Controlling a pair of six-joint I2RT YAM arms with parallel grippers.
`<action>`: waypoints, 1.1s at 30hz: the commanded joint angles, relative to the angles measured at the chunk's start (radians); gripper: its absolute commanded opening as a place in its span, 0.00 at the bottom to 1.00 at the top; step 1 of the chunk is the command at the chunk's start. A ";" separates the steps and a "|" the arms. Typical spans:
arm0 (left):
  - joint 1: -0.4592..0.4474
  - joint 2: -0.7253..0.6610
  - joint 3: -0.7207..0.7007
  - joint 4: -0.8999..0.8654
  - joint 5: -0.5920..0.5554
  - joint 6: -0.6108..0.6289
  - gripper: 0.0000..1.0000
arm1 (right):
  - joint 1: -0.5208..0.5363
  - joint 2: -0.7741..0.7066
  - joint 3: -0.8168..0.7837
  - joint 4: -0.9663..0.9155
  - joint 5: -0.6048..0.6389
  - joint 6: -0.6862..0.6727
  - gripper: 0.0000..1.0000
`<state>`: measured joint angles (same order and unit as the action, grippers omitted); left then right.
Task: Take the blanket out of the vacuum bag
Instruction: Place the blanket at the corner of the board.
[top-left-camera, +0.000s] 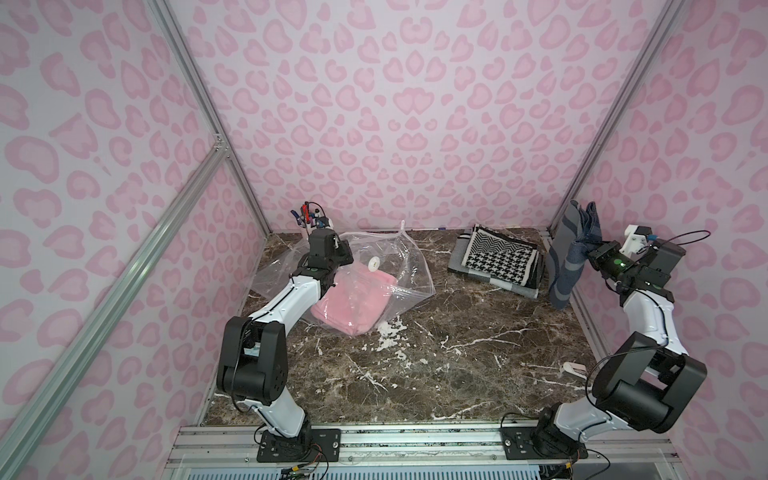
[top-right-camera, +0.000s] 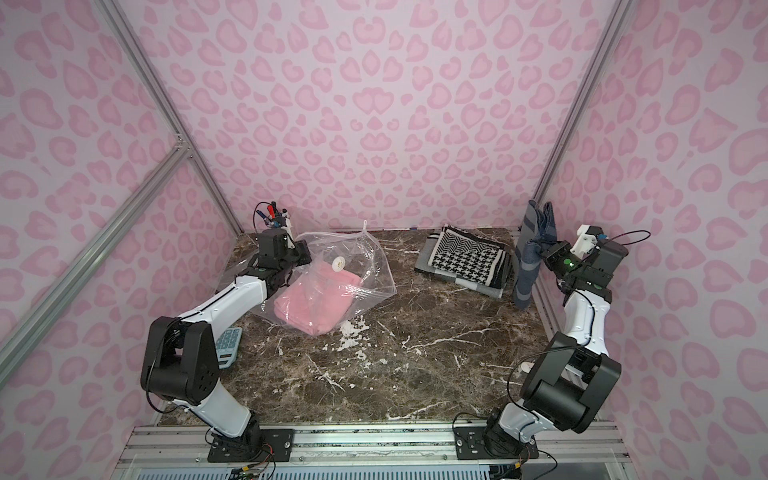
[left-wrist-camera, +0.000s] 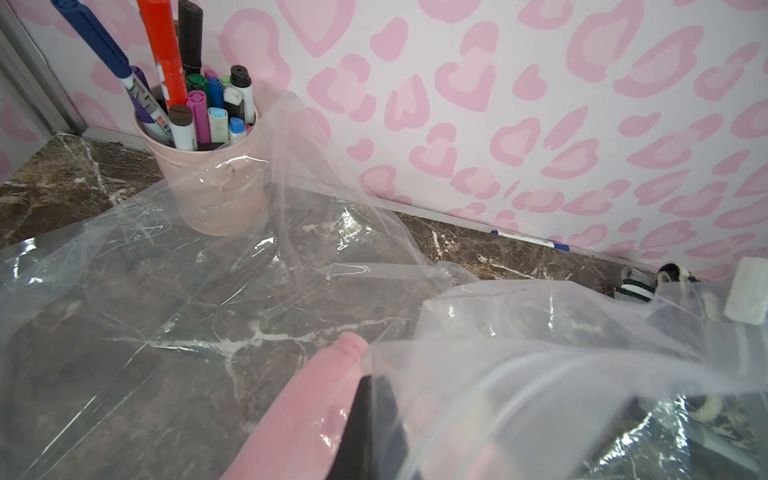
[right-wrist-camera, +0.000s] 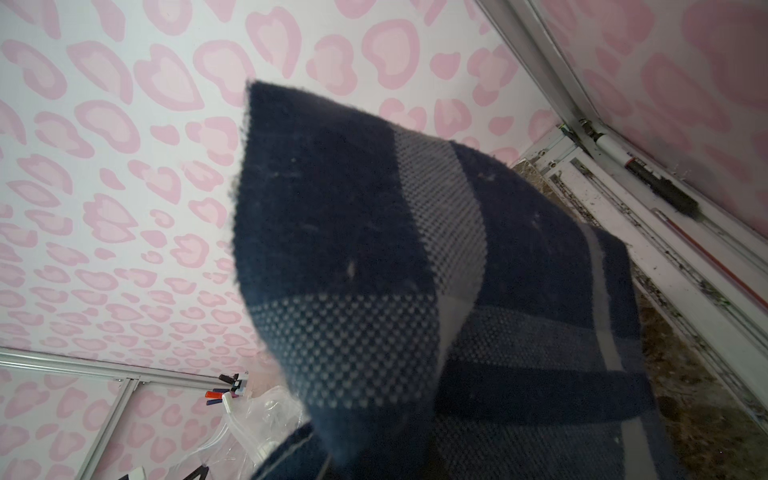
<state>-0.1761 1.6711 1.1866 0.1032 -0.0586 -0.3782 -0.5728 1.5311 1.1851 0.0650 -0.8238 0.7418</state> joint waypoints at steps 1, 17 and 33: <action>0.001 0.003 0.005 0.025 0.020 0.006 0.04 | 0.004 0.005 0.005 0.103 -0.009 0.037 0.00; 0.000 -0.024 -0.017 0.026 0.021 0.004 0.04 | 0.103 0.110 0.079 0.171 0.031 0.088 0.00; 0.003 -0.038 -0.038 0.027 0.019 0.005 0.04 | 0.187 0.148 0.070 0.161 0.051 0.080 0.00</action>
<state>-0.1761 1.6402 1.1507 0.1123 -0.0437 -0.3790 -0.3946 1.6802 1.2572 0.1764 -0.7715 0.8326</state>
